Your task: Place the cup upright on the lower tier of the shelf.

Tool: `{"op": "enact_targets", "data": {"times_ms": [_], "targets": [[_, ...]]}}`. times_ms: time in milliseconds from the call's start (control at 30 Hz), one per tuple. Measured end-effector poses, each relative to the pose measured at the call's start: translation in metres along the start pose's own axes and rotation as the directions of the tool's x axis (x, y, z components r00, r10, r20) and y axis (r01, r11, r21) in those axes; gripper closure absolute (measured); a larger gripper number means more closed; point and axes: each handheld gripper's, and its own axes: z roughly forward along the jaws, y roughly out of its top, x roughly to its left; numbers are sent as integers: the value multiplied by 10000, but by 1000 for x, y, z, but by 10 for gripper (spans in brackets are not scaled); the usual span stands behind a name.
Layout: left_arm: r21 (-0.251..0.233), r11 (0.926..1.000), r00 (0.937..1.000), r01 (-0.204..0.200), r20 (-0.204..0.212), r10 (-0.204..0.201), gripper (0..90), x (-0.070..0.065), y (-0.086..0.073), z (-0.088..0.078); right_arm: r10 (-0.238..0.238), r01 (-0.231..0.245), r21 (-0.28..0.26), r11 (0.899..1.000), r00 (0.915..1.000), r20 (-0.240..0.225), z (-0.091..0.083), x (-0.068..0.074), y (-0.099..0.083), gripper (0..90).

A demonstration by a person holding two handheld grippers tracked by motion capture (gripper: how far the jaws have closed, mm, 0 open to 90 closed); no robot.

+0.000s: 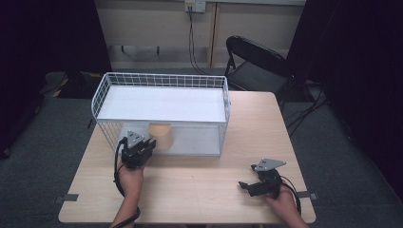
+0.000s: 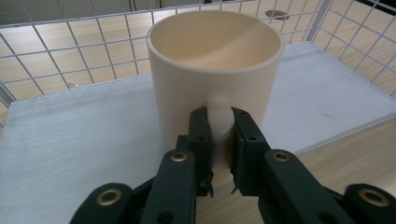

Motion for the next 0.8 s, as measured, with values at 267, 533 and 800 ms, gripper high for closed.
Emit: {"op": "enact_targets", "data": {"times_ms": [267, 533, 800], "targets": [[77, 9998, 9996, 184, -194, -182, 797, -6, 2, 11, -1, 1, -2, 10000, 10000, 1, 0, 0, 0, 127], [-78, 9992, 9992, 398, -52, -398, 702, -5, 1, 11, 9, -9, 9, 10000, 10000, -4, 0, 0, 0, 127], [76, 9993, 9991, 358, 241, -360, 411, -2, -7, 6, 11, -11, 14, 10000, 10000, -8, -1, 0, 0, 127]]}}
